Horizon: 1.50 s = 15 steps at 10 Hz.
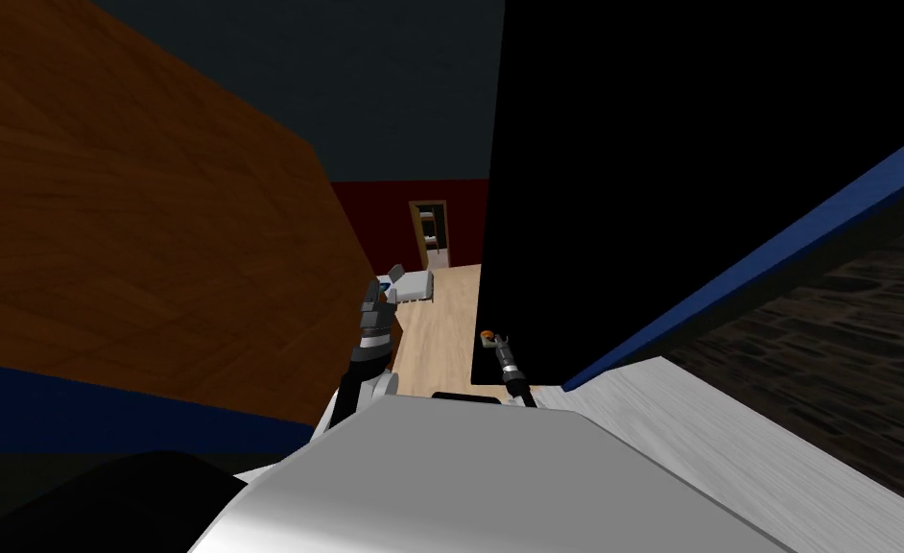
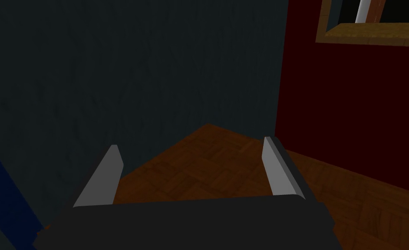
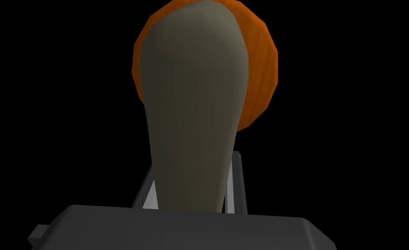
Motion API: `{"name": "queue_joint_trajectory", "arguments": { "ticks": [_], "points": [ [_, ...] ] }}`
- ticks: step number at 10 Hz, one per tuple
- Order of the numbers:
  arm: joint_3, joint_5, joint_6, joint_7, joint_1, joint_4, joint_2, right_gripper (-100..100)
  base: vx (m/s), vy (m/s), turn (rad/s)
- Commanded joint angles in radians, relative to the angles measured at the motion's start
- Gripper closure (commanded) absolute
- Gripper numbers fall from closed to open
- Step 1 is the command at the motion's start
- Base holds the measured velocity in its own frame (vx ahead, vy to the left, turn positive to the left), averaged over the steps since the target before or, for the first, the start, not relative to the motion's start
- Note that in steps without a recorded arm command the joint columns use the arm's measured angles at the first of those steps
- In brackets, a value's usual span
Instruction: Push the door open
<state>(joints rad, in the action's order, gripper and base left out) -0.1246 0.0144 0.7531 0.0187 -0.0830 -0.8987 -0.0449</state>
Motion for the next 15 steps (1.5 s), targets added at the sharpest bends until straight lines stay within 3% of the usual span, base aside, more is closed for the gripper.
{"name": "queue_joint_trajectory", "arguments": {
  "ticks": [1,7,10,15],
  "points": [
    [0.031,0.012,-0.009,0.007,-0.008,-0.022,-0.016,100,0.16,0.106,-0.068],
    [0.113,0.047,-0.013,0.03,0.009,-0.008,-0.009,100,0.19,0.123,-0.087],
    [0.159,0.067,-0.015,0.043,0.018,0.001,0.01,100,0.199,0.108,-0.09],
    [0.206,0.086,-0.017,0.056,0.028,0.009,0.044,100,0.162,0.09,-0.074]
  ]
}}
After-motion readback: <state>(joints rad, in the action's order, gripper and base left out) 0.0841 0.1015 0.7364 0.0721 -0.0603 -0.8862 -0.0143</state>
